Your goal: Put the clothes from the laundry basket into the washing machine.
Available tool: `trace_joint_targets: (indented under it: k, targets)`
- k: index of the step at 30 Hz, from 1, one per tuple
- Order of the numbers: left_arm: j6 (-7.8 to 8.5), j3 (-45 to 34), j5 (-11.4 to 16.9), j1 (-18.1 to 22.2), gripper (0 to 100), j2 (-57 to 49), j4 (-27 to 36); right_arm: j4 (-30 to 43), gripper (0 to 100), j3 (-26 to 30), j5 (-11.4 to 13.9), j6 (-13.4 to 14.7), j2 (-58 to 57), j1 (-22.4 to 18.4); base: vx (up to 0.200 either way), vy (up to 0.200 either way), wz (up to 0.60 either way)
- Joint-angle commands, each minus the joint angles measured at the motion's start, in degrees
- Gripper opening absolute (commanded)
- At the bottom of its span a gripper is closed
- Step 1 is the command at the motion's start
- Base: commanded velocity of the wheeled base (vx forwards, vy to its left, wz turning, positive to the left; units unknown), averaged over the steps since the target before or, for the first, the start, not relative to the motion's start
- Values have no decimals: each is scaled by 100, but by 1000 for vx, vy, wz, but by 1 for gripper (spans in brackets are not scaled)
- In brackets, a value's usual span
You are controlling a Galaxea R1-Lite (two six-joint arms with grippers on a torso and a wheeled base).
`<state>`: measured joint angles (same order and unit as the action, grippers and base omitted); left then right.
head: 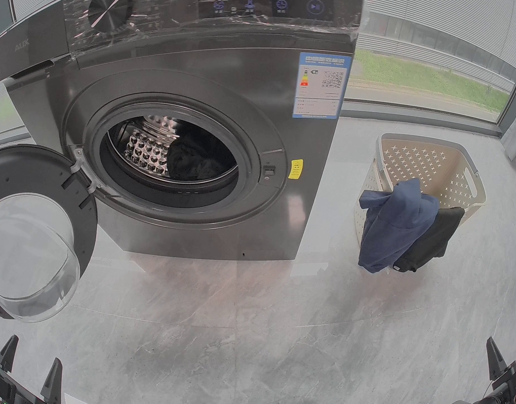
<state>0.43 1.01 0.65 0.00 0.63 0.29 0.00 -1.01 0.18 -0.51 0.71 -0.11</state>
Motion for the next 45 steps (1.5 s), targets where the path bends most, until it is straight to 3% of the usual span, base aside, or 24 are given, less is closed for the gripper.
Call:
trace_joint_targets:
  k: [1,23,32,45]
  targets:
    - [1,-101,-3,9,100,-55,-3,0,100,101,-1,-2,-53,2,0,-200,0]
    - [-78,-92,6,0,100,-55,-12,0,100,101,-1,-2,-53,2,0,-200,0]
    - [-95,-92,-12,0,100,-55,-3,0,100,101,-1,-2,-53,2,0,0,0]
    - [-113,-92,-12,-9,100,-55,-3,0,100,101,-1,-2,-53,2,0,-200,0]
